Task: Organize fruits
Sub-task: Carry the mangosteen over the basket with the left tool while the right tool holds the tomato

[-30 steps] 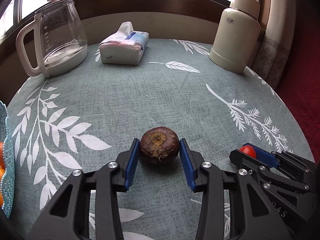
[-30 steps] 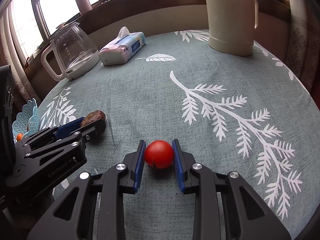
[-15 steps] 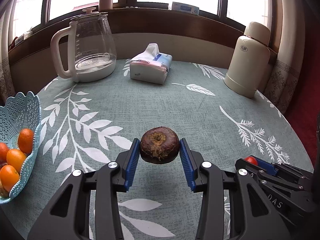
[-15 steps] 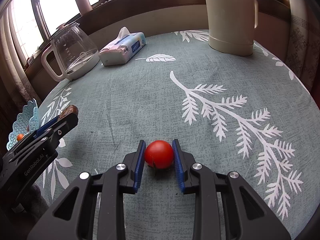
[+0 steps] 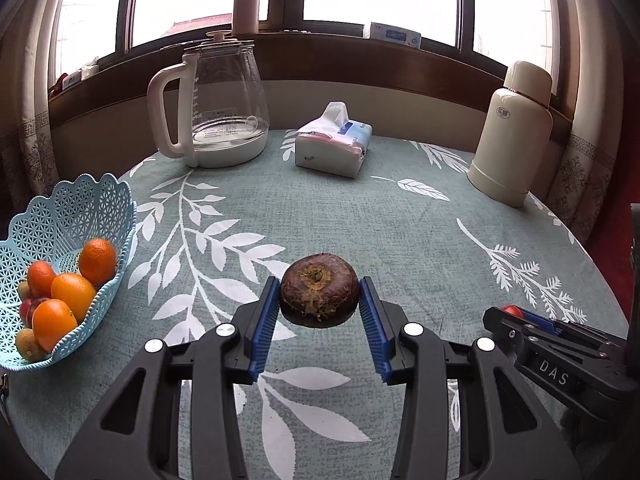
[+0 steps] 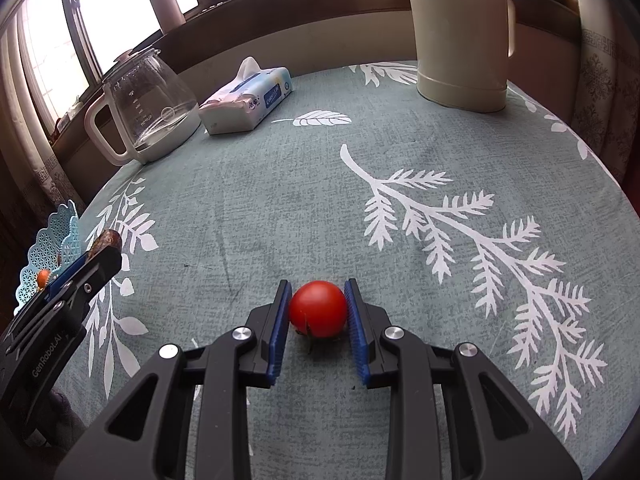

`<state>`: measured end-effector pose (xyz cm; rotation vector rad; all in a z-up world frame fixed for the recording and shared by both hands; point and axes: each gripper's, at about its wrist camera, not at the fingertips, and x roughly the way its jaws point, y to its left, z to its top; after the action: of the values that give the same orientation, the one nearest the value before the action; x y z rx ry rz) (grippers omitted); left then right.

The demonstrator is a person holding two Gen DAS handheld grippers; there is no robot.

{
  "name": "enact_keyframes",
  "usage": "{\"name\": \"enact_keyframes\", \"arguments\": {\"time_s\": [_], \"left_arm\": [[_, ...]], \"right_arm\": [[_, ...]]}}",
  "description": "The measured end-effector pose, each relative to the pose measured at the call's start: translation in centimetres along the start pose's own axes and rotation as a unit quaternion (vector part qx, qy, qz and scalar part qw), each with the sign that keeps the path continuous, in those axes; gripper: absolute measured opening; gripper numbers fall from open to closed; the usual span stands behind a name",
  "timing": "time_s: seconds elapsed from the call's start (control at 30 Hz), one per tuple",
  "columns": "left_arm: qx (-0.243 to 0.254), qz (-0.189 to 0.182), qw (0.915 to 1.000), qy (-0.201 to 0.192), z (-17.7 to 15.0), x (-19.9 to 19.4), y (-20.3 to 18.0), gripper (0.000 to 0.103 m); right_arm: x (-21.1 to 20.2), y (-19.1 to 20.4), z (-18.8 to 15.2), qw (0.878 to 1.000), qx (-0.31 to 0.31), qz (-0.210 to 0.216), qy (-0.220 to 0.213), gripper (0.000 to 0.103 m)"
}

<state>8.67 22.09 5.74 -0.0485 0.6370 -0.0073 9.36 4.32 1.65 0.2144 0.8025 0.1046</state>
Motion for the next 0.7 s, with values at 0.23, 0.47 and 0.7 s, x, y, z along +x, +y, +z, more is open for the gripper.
{"name": "enact_keyframes", "arguments": {"time_s": [0.23,0.47,0.7], "left_arm": [[-0.002,0.01,0.9999,0.007,-1.0,-1.1,0.2,0.042],[-0.005,0.015,0.9999,0.001,-1.3,-2.7,0.5,0.042],[-0.007,0.015,0.9998,-0.012,-1.4,-4.7,0.7,0.042]], "right_arm": [[-0.2,-0.2,0.0,1.0,0.002,0.002,-0.004,0.027],[-0.7,-0.2,-0.1,1.0,0.002,0.007,-0.016,0.028],[-1.5,-0.3,-0.1,0.999,0.008,0.023,-0.037,0.028]]}}
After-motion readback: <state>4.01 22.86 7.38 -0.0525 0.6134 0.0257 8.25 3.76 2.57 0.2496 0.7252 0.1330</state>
